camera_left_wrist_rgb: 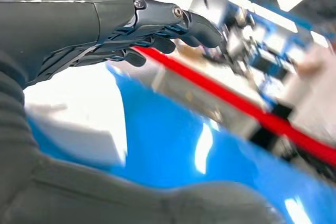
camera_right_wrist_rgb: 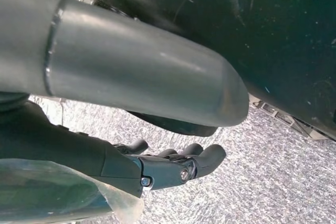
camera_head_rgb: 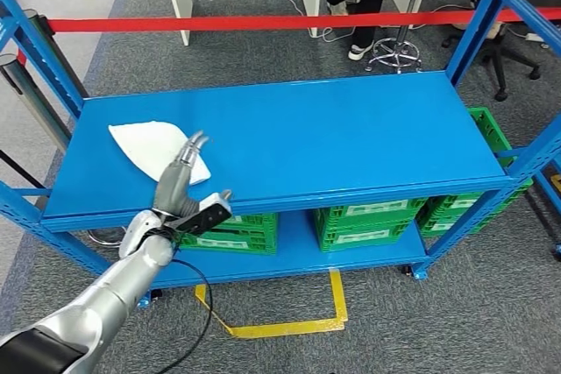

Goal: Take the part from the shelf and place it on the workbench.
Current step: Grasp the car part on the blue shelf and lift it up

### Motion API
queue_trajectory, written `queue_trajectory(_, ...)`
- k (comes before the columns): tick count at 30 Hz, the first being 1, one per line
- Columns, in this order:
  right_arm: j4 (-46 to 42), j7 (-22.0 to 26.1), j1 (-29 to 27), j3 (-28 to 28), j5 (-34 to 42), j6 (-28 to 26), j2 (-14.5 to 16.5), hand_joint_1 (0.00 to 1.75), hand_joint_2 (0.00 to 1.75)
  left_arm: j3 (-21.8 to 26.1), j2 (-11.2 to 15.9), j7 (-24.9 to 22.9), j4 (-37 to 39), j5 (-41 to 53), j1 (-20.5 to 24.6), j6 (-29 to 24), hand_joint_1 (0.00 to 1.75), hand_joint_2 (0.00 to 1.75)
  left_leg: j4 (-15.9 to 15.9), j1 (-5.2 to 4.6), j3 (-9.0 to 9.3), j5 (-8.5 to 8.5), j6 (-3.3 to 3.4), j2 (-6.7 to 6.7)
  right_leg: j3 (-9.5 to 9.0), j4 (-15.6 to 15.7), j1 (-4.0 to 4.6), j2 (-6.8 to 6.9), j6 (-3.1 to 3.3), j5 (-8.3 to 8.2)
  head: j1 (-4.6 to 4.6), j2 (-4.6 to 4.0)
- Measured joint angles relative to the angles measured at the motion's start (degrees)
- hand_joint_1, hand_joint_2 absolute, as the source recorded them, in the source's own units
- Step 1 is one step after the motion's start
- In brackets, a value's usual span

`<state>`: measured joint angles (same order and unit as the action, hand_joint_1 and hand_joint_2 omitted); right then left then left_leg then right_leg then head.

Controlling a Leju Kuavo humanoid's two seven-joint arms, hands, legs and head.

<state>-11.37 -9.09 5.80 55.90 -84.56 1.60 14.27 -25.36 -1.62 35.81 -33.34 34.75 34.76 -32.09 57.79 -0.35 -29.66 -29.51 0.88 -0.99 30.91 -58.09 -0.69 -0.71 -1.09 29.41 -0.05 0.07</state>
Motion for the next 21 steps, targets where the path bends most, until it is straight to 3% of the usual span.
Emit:
queue_trajectory(2, 0.0, -0.22, 0.0, -0.03, -0.24, 0.17, 0.0, 0.0, 0.0, 1.41, -0.95, 0.1, 0.79, 0.55, 0.35, -3.8, 0.0, 1.75, 0.0, 0.0, 0.0, 0.0, 0.0, 0.0, 0.0, 0.0, 0.0, 0.0, 0.0, 0.0, 0.0, 0.0)
queue_trajectory(6, 0.0, -0.45, -0.01, -0.16, -0.62, 0.39, 0.0, 0.0, 0.0, 4.12, -2.36, -0.07, 1.23, 5.51, 0.41, -6.41, 0.0, 1.75, 0.0, 0.0, -0.01, 0.0, 0.0, 0.0, 0.0, 0.0, 0.01, -0.01, 0.0, 0.0, 0.0, 0.0)
queue_trajectory(11, 0.0, -0.76, -0.03, -0.39, -1.27, 0.86, 0.0, 0.0, 0.0, 12.52, -4.55, -0.26, 0.13, 16.87, -0.36, -7.64, 0.0, 1.75, 0.0, 0.01, -0.02, 0.0, 0.0, 0.01, 0.01, 0.0, 0.01, -0.04, 0.0, 0.0, 0.0, 0.0)
queue_trajectory(13, 0.0, -0.58, -0.05, -0.41, -1.27, 0.81, 0.0, 0.0, 0.0, 14.3, -4.83, -0.43, 0.51, 16.89, -0.09, -5.58, 0.0, 1.75, 0.0, 0.01, -0.02, 0.0, 0.0, 0.03, 0.01, 0.0, 0.01, -0.03, 0.0, 0.0, 0.0, 0.0)
queue_trajectory(18, 0.0, 0.16, -0.04, -0.41, -1.14, 0.37, 0.0, 0.0, 0.0, 15.38, -4.36, -0.29, 2.79, 14.18, 0.95, 7.12, 0.0, 1.75, 0.0, 0.01, -0.02, 0.01, 0.0, 0.05, 0.0, -0.01, 0.01, -0.03, 0.0, -0.01, 0.01, 0.0)
queue_trajectory(21, 0.0, 0.48, -0.05, -0.41, -1.23, 0.31, 0.0, 0.0, 0.0, 15.18, -3.53, 0.3, 3.47, 13.31, 1.02, 11.68, 0.0, 1.75, 0.0, 0.01, -0.02, 0.01, 0.0, 0.06, 0.0, -0.01, 0.01, -0.05, 0.0, -0.01, 0.01, 0.0)
